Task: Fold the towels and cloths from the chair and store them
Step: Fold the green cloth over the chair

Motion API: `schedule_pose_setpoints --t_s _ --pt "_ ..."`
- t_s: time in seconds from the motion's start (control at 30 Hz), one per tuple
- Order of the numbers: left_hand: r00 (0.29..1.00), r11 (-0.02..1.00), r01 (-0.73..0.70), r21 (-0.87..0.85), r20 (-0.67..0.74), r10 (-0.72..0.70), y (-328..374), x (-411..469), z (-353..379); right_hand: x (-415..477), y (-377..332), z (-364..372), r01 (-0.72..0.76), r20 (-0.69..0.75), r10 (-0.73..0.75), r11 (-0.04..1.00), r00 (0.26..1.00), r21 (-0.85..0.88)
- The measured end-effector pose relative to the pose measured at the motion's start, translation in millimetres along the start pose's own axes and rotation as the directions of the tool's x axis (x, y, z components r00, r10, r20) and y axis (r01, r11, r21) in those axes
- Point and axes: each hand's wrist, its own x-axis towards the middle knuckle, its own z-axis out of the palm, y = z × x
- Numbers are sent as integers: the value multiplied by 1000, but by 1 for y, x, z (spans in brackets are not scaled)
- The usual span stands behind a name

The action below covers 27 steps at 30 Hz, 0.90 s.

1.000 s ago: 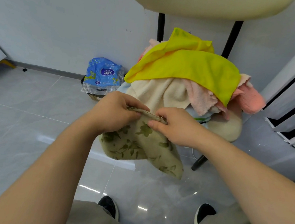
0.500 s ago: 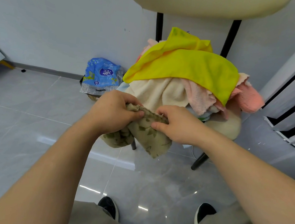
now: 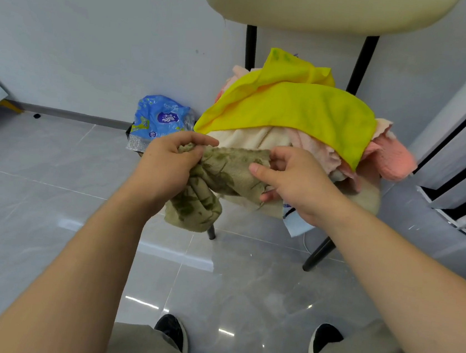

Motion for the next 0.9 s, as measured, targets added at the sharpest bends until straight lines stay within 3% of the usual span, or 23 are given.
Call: schedule_pose_setpoints --t_s 0.1,0.23,0.37,0.57,0.9 --pt "999 1000 -17 -3 45 17 4 -5 2 -1 -1 3 21 -56 -17 997 998 68" --pt "994 998 -32 55 102 26 2 -6 4 -4 -2 6 126 -119 -124 992 985 8" --pt "993 989 -51 138 115 35 -2 -2 3 -5 -4 6 174 -73 -175 984 982 -26" --pt "992 990 -49 129 121 34 -6 1 3 -6 -6 8 150 12 -150 988 989 -41" --pt "977 998 -39 51 210 27 -3 -3 5 -5 -2 8 143 14 -142 984 990 -110"
